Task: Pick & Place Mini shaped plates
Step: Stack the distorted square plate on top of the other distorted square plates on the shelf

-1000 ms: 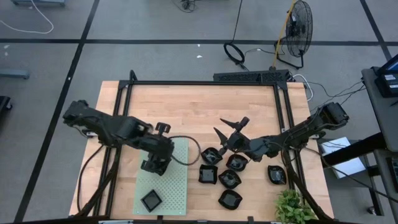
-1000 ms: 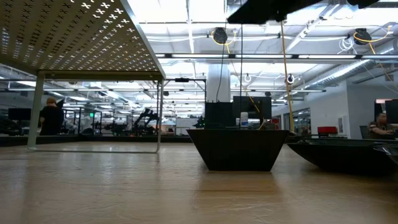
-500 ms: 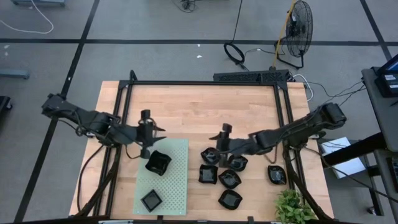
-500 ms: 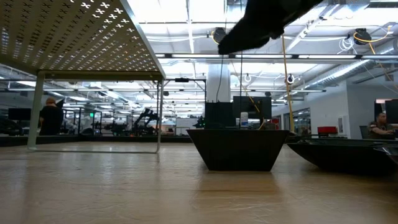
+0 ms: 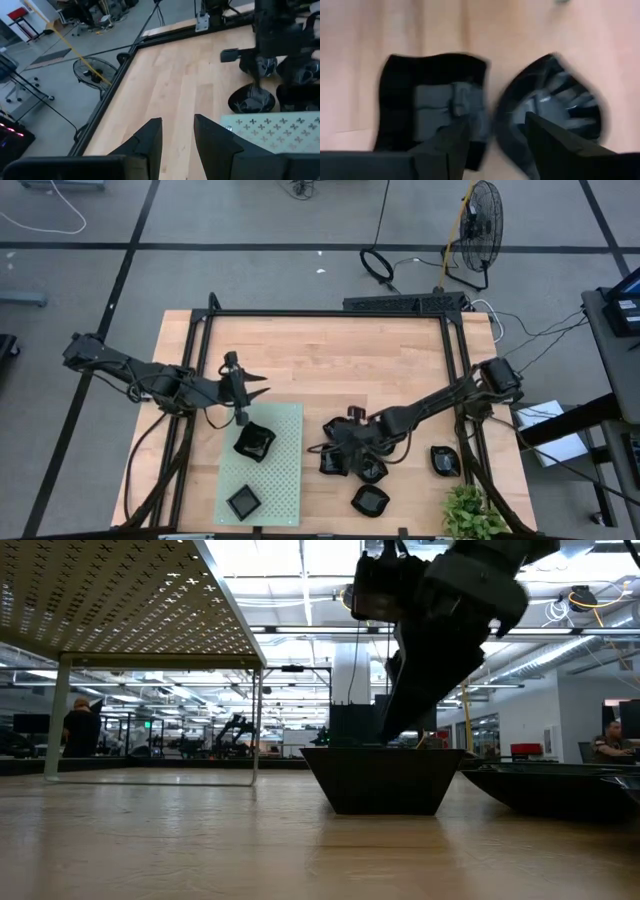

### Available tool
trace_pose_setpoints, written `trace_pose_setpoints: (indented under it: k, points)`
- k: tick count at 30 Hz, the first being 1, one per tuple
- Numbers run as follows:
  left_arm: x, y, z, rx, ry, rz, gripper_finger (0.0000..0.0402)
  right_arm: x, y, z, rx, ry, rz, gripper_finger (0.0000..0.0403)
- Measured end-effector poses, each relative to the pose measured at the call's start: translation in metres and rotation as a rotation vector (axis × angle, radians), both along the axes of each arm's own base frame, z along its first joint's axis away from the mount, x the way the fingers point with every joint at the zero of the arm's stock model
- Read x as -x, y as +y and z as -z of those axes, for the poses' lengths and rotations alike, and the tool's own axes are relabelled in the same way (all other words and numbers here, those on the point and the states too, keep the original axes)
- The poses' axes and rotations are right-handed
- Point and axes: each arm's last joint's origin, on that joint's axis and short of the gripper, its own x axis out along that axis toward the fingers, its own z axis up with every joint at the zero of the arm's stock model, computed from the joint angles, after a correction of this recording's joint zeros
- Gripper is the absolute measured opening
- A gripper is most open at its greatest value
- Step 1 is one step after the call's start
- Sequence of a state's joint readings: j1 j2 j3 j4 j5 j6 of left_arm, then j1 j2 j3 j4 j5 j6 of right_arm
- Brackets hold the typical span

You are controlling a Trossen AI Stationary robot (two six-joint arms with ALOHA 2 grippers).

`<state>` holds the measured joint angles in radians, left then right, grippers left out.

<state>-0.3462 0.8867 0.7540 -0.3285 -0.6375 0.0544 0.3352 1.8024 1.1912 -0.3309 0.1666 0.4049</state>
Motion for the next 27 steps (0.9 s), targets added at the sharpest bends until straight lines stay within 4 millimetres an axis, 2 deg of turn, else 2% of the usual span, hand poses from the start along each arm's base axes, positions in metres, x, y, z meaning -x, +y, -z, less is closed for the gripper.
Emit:
trace_pose_setpoints:
  k: [9, 18, 22, 27]
  points:
    - [0.000, 0.000, 0.001, -0.037, 0.019, 0.019, 0.0118, 0.003, 0.015, 0.004, -0.094, 0.012, 0.041, 0.0161]
    - [0.000, 0.000, 0.001, -0.062, 0.029, 0.028, 0.0118, 0.008, 0.017, 0.008, -0.143, 0.064, 0.051, 0.0159]
    - [0.000, 0.000, 0.001, -0.061, 0.028, 0.028, 0.0118, 0.012, 0.022, 0.010, -0.230, 0.115, 0.000, 0.0159]
    - [0.000, 0.000, 0.001, -0.061, 0.028, 0.028, 0.0118, 0.012, 0.025, 0.010, -0.224, 0.107, -0.020, 0.0159]
